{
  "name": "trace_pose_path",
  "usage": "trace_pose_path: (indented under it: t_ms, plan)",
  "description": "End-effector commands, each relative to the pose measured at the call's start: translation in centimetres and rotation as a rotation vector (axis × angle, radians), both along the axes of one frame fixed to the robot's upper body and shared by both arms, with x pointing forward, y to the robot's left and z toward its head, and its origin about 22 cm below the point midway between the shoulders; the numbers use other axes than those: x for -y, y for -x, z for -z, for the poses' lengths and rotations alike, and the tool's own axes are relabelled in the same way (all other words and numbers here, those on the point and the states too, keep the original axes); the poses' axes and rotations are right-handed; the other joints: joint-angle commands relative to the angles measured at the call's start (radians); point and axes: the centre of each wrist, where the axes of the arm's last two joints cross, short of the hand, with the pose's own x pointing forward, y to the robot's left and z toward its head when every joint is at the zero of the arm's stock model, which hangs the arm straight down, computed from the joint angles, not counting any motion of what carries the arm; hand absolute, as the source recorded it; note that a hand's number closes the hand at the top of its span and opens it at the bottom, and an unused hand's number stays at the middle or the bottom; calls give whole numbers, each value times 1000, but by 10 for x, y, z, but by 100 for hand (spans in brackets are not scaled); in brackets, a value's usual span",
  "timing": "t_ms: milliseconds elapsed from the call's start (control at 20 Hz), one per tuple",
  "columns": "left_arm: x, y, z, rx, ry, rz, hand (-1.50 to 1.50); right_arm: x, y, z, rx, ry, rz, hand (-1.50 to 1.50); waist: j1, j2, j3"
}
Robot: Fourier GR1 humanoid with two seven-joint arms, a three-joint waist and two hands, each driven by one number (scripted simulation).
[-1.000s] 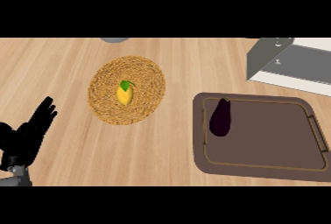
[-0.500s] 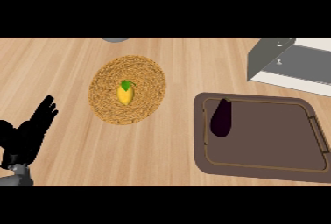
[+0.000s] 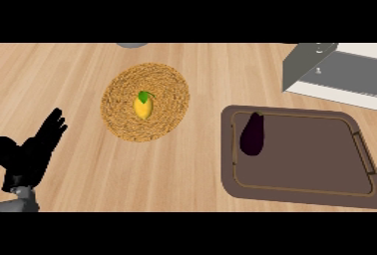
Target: Pick the croissant from the tray and place it in the tiered shelf
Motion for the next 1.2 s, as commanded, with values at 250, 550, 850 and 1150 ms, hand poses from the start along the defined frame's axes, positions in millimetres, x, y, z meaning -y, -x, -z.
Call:
trace_pose_path:
  t_ms: [250,550,850,1150]
  plan:
    - [3,2,11,-19,-4,-8,0,14,-5,-8,76,-170,-101,-150,-10,-2,0]
    - [-7,8,8,13,-4,-34,0,14,-7,-18,101,-386,-151,-150,-17,-6,-1]
    - [2,11,3,-5,1,-20,0,59,30,-19,231,-538,-184,-150,-20,-6,1]
    - [-10,17,1,13,4,-30,0,118,114,-64,319,-602,-168,-150,-26,-7,1]
